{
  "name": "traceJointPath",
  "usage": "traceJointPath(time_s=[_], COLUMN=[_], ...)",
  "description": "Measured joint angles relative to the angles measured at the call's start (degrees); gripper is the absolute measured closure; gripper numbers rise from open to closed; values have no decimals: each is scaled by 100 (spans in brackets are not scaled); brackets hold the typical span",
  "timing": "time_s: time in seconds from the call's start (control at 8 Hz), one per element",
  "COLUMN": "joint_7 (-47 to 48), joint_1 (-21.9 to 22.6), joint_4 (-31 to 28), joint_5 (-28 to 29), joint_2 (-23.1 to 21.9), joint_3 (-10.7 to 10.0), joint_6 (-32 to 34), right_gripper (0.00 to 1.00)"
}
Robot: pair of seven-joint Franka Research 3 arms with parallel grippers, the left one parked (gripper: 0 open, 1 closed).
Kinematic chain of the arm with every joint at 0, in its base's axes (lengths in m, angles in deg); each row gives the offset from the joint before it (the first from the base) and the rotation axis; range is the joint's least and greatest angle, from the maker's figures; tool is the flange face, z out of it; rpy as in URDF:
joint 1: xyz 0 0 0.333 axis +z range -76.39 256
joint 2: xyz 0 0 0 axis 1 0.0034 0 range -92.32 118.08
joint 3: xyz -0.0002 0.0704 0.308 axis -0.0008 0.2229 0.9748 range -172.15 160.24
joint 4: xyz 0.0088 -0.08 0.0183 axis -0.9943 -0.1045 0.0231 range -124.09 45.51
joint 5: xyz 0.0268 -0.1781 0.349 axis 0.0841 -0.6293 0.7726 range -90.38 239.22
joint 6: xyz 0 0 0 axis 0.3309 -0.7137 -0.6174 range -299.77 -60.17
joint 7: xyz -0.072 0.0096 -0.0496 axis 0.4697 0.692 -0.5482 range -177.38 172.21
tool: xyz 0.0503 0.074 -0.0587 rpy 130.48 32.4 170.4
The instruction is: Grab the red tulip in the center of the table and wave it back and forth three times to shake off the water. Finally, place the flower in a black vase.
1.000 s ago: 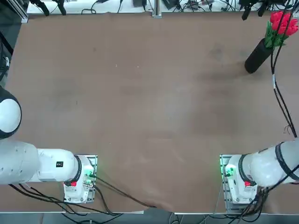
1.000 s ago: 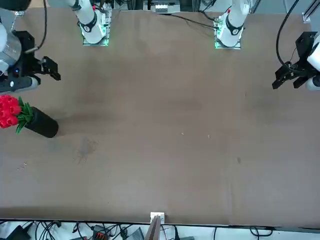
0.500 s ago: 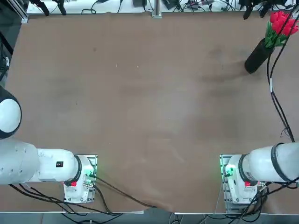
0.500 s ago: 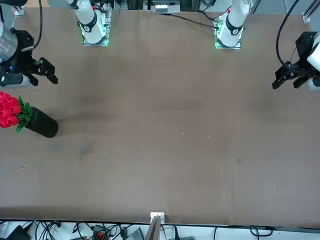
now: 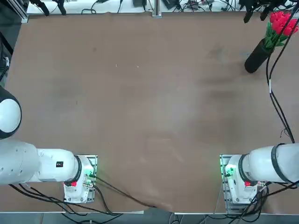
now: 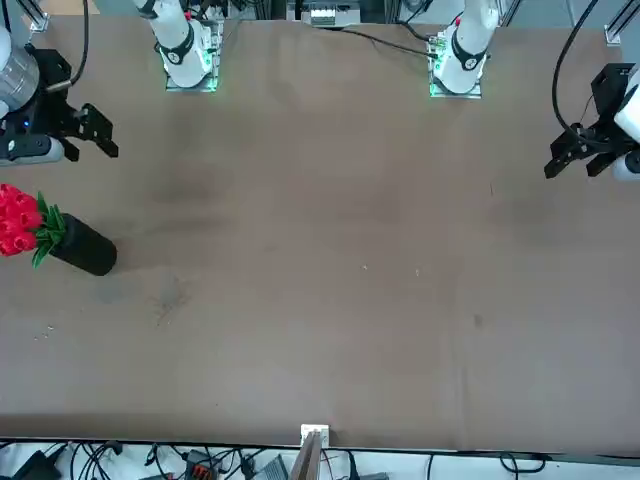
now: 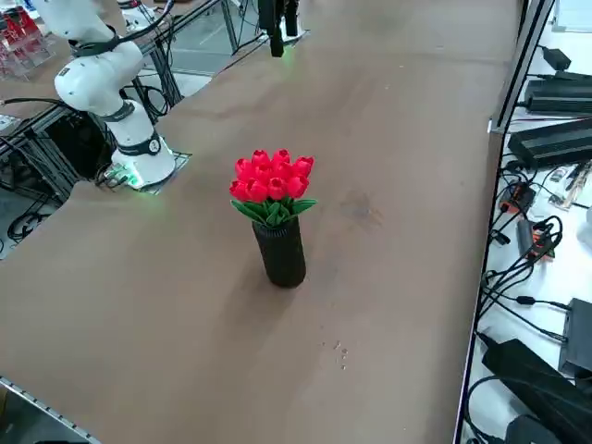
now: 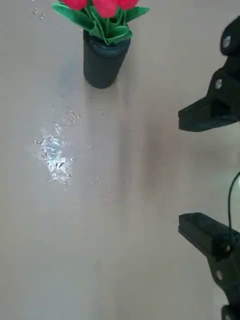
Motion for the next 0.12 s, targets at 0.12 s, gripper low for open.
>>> traceJointPath(time_s=[0.12], joint_7=[0], joint_1=[-25], joint_4=[15], joint_5=[0], joint_2=[1], joint_3=[0], joint_6=[10], right_gripper=[0])
